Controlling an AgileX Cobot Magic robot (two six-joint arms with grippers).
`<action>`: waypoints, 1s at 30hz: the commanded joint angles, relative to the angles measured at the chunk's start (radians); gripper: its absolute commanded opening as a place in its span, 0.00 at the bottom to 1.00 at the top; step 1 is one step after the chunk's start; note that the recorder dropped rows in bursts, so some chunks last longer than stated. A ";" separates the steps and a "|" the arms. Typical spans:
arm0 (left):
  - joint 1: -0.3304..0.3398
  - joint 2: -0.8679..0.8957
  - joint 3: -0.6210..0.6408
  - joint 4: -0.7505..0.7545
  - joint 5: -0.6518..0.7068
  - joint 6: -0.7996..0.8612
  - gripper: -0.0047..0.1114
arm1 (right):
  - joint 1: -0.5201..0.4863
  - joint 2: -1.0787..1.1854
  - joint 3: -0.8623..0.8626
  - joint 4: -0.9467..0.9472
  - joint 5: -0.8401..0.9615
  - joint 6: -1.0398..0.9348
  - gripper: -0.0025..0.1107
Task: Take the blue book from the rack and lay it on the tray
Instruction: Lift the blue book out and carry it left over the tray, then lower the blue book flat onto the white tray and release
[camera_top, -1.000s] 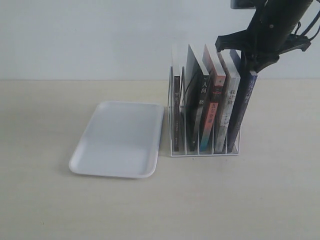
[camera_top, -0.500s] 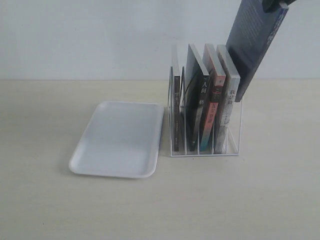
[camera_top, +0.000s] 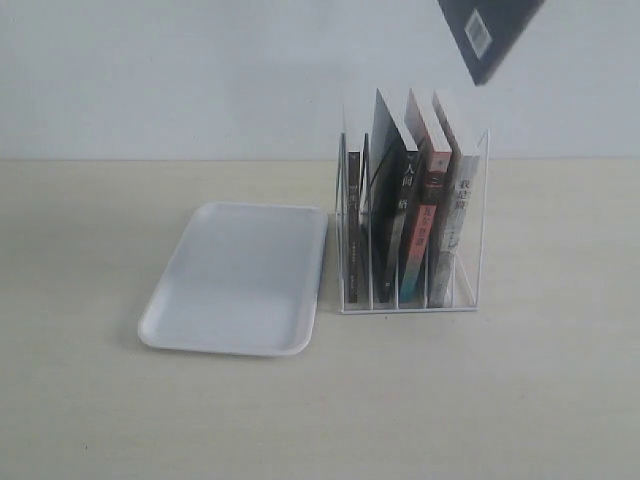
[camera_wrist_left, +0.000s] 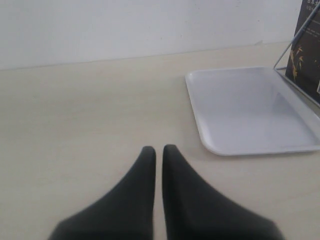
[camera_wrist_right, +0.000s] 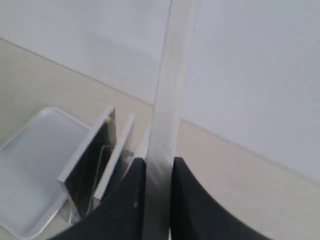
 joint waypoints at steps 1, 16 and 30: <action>0.000 -0.003 -0.003 0.001 -0.015 -0.007 0.08 | 0.150 -0.105 0.112 0.062 -0.212 -0.156 0.02; 0.000 -0.003 -0.003 0.001 -0.015 -0.007 0.08 | 0.619 0.041 0.617 -0.333 -0.838 -0.350 0.02; 0.000 -0.003 -0.003 0.001 -0.015 -0.007 0.08 | 0.629 0.485 0.509 -1.366 -0.644 0.428 0.02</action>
